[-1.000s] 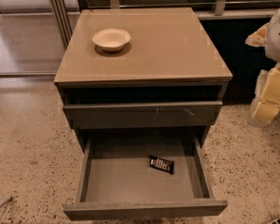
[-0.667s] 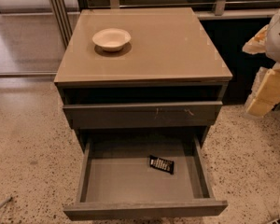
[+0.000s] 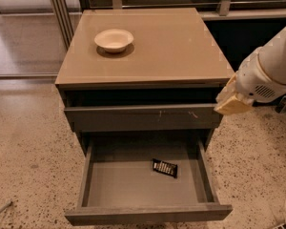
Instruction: Pick rxbar chocolate from middle drawer and place on counter
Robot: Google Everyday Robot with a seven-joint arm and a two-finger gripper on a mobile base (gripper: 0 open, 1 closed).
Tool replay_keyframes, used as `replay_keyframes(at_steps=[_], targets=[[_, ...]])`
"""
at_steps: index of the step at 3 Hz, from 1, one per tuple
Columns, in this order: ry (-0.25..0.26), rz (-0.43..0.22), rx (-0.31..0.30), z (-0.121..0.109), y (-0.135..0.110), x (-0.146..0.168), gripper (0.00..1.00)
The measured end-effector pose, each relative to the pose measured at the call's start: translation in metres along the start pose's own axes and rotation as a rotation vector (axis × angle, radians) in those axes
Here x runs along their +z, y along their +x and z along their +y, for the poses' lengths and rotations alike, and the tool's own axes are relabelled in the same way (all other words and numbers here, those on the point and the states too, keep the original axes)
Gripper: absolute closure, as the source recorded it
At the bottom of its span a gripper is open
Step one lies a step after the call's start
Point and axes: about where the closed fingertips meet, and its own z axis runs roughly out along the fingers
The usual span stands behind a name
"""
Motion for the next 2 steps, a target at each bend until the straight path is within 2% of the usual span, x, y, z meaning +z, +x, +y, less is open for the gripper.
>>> replay_keyframes(at_steps=[1, 2], targets=[[-0.027, -0.079, 0.060, -0.0063, 0.0005, 0.0691, 0.88], [-0.008, -0.093, 0.063, -0.0130, -0.0020, 0.0739, 1.00]])
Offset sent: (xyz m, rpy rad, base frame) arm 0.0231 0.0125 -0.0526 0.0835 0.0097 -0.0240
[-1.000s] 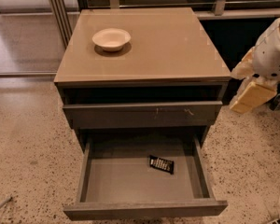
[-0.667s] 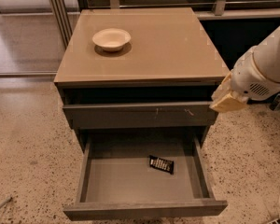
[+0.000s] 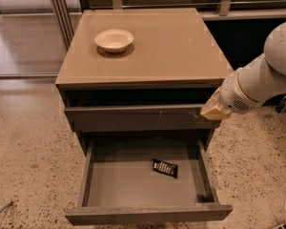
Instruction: Pick rxbar chocolate from middle drawer and place on counter
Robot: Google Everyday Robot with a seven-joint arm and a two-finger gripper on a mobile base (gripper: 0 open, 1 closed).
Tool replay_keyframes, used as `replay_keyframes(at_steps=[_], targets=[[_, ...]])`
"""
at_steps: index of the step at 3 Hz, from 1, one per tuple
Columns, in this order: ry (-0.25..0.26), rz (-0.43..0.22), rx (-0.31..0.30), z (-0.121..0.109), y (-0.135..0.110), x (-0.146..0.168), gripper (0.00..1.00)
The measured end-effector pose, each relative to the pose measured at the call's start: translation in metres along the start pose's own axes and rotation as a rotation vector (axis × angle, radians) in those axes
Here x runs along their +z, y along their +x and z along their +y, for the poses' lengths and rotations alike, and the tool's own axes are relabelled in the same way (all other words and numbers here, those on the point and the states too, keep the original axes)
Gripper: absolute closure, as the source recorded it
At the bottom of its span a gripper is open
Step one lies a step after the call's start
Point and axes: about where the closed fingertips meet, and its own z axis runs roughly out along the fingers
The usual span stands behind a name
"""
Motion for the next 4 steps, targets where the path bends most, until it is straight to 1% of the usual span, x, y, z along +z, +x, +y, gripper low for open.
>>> replay_keyframes(at_steps=[1, 2, 3, 4], targets=[[-0.002, 0.001, 0.000, 0.001, 0.000, 0.000, 1.00], [-0.010, -0.033, 0.032, 0.004, 0.016, 0.023, 1.00], [-0.036, -0.098, 0.093, 0.014, 0.042, 0.076, 1.00], [-0.085, -0.142, 0.139, 0.028, 0.057, 0.143, 1.00]])
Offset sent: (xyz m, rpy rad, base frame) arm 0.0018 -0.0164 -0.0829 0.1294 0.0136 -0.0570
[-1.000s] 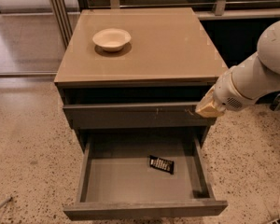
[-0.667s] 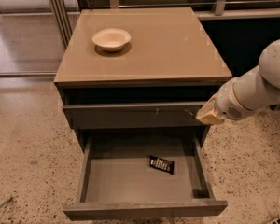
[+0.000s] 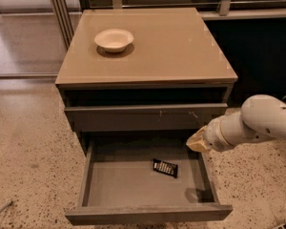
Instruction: Pick rxbar chocolate from middle drawer and place on counter
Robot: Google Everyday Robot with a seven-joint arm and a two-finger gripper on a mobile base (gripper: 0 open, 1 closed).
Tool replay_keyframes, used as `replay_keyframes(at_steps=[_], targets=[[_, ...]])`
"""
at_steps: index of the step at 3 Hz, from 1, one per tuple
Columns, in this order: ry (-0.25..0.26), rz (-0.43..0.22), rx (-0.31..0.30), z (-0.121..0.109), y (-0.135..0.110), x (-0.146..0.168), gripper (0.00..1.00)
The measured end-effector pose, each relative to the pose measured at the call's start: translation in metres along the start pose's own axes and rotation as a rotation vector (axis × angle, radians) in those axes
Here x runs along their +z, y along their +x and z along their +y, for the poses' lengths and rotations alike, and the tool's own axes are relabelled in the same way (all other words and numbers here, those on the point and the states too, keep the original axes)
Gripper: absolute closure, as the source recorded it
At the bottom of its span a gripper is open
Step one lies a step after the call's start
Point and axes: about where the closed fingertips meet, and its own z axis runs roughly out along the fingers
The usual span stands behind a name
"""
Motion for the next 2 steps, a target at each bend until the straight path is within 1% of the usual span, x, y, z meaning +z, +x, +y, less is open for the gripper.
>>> replay_keyframes(at_steps=[1, 2], targets=[[-0.078, 0.008, 0.051, 0.008, 0.034, 0.068, 1.00], [-0.108, 0.010, 0.070, 0.014, 0.045, 0.085, 1.00]])
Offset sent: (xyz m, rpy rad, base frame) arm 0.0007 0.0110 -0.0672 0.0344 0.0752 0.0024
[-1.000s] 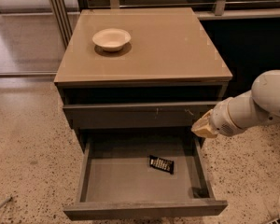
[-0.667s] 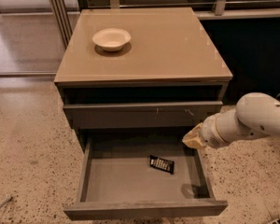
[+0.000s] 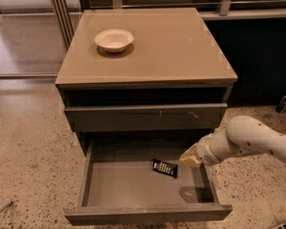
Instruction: Pick rxbar chocolate from middle drawer and place on counter
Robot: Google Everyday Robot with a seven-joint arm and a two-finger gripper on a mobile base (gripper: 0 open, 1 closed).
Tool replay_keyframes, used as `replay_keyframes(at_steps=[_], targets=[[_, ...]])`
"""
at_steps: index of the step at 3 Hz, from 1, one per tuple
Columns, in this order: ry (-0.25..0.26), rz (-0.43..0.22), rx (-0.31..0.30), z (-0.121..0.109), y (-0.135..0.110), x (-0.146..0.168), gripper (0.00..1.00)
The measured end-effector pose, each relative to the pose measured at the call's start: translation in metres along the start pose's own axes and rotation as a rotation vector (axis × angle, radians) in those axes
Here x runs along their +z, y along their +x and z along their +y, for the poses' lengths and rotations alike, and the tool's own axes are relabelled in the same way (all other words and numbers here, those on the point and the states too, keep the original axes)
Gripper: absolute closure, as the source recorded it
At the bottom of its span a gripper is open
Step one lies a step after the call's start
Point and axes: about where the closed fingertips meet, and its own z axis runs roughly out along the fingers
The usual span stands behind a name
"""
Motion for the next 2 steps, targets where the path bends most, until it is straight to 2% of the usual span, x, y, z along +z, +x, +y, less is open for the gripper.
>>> replay_keyframes(at_steps=[1, 2], targets=[[0.000, 0.000, 0.000, 0.000, 0.000, 0.000, 1.00], [0.043, -0.007, -0.051, -0.007, 0.016, 0.016, 1.00]])
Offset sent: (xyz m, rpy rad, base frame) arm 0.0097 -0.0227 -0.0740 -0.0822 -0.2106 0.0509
